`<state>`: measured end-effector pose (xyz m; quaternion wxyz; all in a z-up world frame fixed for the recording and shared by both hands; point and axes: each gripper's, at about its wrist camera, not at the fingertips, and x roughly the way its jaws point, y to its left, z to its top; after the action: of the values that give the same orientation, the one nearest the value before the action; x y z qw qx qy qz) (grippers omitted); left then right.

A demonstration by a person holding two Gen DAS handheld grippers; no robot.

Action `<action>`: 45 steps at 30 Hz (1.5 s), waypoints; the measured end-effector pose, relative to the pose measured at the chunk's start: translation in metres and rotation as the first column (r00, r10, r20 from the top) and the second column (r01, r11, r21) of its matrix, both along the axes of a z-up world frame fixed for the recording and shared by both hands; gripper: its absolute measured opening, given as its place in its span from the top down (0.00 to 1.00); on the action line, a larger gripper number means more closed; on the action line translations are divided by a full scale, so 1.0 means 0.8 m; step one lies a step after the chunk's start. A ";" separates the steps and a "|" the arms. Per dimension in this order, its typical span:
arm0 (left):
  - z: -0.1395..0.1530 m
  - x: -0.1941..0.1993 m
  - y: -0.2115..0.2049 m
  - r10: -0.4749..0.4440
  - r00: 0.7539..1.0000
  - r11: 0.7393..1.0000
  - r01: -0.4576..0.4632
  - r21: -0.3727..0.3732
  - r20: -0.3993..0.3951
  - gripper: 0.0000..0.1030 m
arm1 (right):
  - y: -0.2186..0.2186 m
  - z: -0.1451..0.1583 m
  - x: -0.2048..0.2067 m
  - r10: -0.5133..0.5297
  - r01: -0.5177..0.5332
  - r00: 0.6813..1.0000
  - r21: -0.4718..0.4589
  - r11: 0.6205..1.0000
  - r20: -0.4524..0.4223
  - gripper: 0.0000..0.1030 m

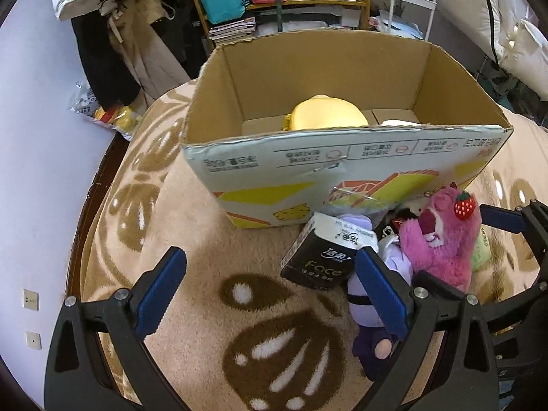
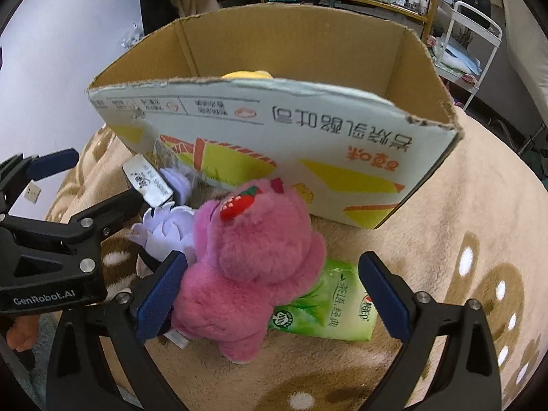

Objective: Organize soft objects
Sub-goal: 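Grasp the black tissue box with the left tool while the right tool grasps the pink bear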

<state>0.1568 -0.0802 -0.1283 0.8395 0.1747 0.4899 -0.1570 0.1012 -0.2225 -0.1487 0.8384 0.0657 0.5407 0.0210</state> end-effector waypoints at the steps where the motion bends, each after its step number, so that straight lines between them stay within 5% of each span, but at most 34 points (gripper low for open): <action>1: 0.001 0.000 -0.001 -0.005 1.000 1.000 0.005 -0.009 -0.004 0.05 | 0.001 -0.001 0.000 0.001 -0.001 1.000 -0.001 1.000 -0.001 0.00; 45: -0.022 0.017 -0.012 -0.017 0.999 0.998 0.014 -0.059 -0.048 0.06 | 0.007 -0.011 0.008 0.006 -0.007 1.000 -0.005 1.000 -0.027 0.00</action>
<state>0.1703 -0.0900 -0.1459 0.8308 0.1497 0.5041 -0.1821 0.1073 -0.2166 -0.1574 0.8312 0.0621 0.5520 0.0214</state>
